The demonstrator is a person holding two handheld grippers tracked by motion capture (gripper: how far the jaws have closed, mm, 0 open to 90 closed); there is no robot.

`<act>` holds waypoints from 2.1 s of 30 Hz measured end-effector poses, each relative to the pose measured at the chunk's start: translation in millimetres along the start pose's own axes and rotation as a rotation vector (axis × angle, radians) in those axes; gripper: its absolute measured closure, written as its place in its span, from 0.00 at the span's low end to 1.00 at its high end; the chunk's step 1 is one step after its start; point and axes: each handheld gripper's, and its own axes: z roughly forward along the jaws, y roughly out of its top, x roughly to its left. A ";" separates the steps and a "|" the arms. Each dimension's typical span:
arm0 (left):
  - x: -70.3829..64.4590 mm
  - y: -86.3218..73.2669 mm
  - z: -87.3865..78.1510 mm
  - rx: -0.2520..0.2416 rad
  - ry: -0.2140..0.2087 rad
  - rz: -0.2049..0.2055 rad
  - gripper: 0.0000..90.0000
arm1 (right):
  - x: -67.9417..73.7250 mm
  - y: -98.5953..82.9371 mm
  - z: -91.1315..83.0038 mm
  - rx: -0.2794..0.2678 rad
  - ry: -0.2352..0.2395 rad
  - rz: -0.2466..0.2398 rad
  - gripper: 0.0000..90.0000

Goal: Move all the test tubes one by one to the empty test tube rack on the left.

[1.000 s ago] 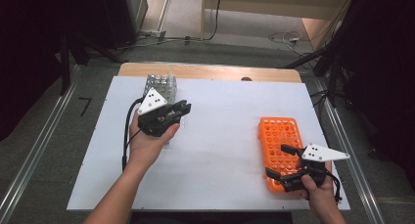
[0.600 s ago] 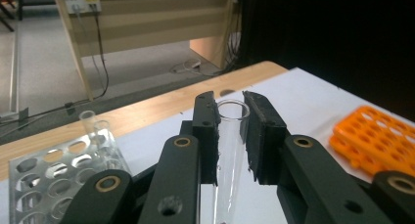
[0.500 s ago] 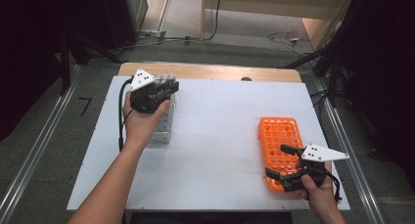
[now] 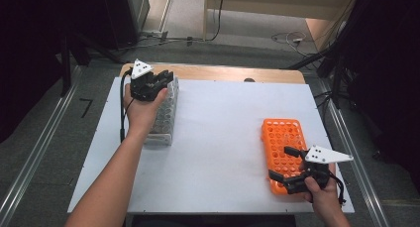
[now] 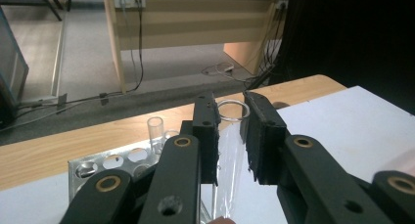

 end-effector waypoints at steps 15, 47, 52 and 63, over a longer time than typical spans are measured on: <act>17.8 -9.0 30.6 -0.036 0.079 -0.041 0.85 | -2.0 -0.8 -1.4 -0.006 -0.001 0.005 0.00; 24.2 -26.9 59.6 0.098 0.105 -0.041 0.84 | -5.5 -1.8 -2.8 -0.011 -0.009 0.019 0.00; 26.4 -24.4 62.7 0.161 0.102 -0.054 0.78 | -5.5 -1.8 -2.6 -0.009 -0.011 0.017 0.00; 24.0 -18.4 56.1 0.173 0.103 -0.068 0.49 | -9.0 -1.5 -6.5 -0.019 -0.021 0.022 0.00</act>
